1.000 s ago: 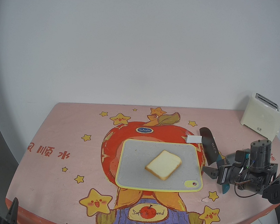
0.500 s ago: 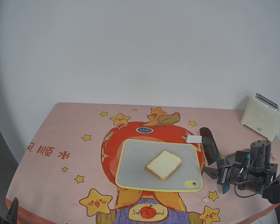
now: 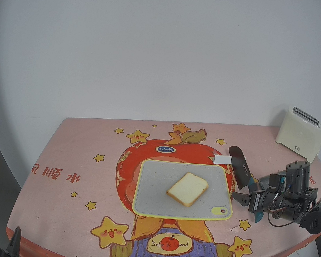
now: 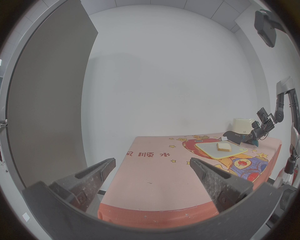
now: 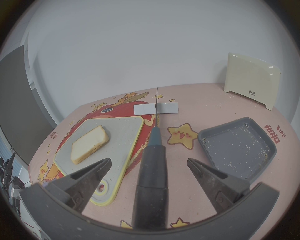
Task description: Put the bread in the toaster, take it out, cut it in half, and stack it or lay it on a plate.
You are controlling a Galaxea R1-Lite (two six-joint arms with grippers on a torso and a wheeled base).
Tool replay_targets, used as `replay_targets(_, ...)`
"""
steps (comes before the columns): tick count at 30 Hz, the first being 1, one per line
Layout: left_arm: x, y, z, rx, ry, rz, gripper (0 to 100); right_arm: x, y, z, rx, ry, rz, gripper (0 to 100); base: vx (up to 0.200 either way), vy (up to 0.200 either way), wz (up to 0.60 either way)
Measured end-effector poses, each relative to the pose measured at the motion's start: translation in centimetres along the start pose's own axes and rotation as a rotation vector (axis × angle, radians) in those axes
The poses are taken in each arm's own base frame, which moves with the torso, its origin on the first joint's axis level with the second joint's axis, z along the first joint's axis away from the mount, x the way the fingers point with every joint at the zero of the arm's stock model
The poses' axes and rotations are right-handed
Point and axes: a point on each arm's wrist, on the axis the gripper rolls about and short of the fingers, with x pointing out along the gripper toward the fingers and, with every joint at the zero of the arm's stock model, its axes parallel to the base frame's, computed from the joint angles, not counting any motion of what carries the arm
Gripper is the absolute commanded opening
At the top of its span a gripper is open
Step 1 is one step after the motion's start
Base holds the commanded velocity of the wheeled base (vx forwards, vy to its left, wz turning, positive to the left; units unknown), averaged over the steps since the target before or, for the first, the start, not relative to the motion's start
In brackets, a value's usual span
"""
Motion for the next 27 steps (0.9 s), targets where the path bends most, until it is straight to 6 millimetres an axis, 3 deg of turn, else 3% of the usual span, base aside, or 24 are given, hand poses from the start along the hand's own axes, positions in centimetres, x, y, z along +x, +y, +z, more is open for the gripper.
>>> replay_targets(5, 0.00, 0.00, 0.00, 0.000, 0.000, 0.000, 100, 0.04, 0.01, -0.04, -0.001, 0.003, 0.000, 100, 0.000, 0.000, 0.00)
replay_targets(6, 0.00, 0.00, 0.00, 0.000, 0.000, 0.000, 100, 0.04, 0.02, -0.04, -0.001, 0.002, 0.000, 0, 0.000, 0.000, 0.00)
replay_targets(27, 0.00, 0.00, 0.00, 0.000, 0.000, -0.001, 100, -0.16, 0.27, 0.03, -0.011, -0.008, 0.002, 0, 0.000, 0.000, 0.00)
